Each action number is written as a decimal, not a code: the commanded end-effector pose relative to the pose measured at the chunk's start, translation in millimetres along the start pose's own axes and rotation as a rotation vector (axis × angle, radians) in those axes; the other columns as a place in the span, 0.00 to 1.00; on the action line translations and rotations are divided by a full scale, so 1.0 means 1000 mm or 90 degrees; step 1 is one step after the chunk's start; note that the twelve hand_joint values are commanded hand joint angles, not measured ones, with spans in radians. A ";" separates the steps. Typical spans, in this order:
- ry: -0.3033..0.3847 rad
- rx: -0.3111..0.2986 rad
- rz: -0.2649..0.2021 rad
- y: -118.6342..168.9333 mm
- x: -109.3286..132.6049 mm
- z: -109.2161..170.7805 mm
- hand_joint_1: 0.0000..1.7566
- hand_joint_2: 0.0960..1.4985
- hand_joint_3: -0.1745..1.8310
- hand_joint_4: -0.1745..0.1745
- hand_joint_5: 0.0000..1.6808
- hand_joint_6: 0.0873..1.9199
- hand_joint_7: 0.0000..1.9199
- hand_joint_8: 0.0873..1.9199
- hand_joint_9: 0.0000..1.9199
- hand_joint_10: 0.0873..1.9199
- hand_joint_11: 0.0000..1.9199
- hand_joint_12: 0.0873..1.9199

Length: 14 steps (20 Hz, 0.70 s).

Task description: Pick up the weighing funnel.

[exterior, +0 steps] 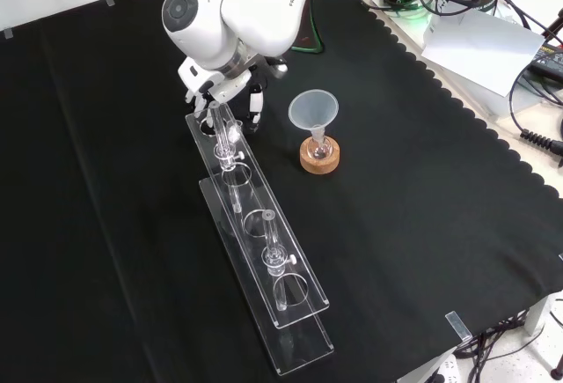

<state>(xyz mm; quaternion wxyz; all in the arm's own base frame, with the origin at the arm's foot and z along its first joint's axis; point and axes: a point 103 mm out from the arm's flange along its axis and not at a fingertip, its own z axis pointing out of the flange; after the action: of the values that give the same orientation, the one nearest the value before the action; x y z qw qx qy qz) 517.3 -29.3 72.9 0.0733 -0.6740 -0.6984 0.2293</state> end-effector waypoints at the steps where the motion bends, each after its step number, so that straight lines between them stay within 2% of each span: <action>1: -0.013 -0.022 0.011 -0.002 0.001 0.000 0.60 0.56 0.25 1.00 0.66 0.41 0.34 0.29 0.46 0.22 0.29 0.63; 4: -0.020 -0.025 0.015 -0.005 -0.001 -0.003 0.61 0.48 0.36 1.00 0.68 0.42 0.38 0.28 0.51 0.19 0.35 0.59; 6: -0.016 -0.029 0.019 -0.008 -0.004 -0.007 0.62 0.45 0.40 1.00 0.68 0.44 0.39 0.28 0.52 0.18 0.37 0.58; 10: -0.009 -0.043 0.018 -0.018 -0.014 -0.019 0.62 0.43 0.43 1.00 0.68 0.44 0.39 0.28 0.54 0.17 0.39 0.57; 14: 0.021 -0.054 0.027 -0.029 -0.028 -0.026 0.62 0.42 0.44 1.00 0.69 0.44 0.39 0.28 0.55 0.16 0.40 0.56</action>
<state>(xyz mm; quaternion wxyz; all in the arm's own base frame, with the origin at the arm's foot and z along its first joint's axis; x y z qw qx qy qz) 511.7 -36.5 98.6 0.0440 -0.6852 -0.6954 0.2119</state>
